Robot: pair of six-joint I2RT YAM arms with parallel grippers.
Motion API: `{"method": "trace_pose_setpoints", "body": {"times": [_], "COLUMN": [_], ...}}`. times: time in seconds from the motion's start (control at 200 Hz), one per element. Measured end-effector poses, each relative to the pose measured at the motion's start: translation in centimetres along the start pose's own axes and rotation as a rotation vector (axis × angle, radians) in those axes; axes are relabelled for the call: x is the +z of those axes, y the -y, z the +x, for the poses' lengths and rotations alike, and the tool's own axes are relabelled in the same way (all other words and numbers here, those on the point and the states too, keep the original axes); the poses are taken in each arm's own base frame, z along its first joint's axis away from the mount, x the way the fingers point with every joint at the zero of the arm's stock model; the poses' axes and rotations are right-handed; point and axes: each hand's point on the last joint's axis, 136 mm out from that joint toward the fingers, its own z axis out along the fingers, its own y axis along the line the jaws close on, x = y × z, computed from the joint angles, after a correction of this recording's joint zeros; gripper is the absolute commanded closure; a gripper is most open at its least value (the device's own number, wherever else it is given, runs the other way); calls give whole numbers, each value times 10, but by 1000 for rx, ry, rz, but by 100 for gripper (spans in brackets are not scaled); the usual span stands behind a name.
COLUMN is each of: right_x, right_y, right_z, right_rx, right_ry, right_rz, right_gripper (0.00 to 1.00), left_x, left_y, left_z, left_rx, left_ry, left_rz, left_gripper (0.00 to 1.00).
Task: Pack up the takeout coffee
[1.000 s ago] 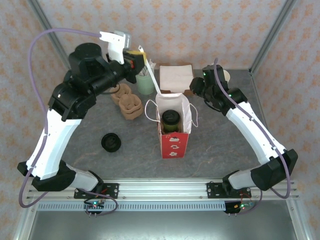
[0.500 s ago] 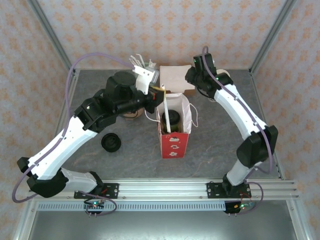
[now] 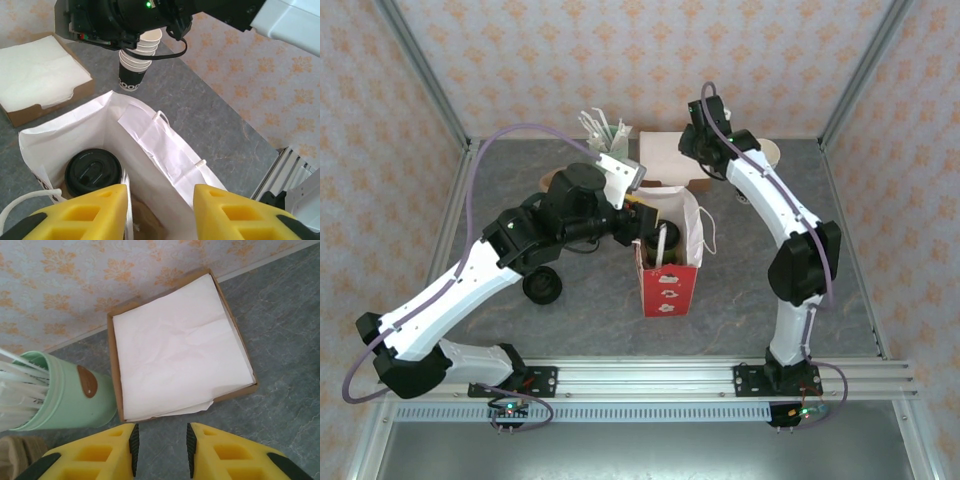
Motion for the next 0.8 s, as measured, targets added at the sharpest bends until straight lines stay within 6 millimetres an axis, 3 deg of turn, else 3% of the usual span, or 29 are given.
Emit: {"method": "trace_pose_setpoints", "body": {"times": [0.23,0.535,0.651,0.801], "right_x": [23,44,49,53], "right_y": [-3,-7,-7,-7], "right_z": [-5,-4,-4,-5], "right_rx": [-12,-46,-56,-68], "right_ry": [5,-15,-16,-14], "right_rz": [32,52,59,68], "right_gripper": [67,67,67,66], "left_x": [-7,-16,-9,6], "left_y": [-17,-51,-54,-61], "left_z": [1,21,27,43], "left_rx": [-49,-157,-198,-228], "left_ry": [-26,-102,-134,-190], "left_rz": [-120,-327,-360,-411], "left_gripper": [54,21,15,15]}}
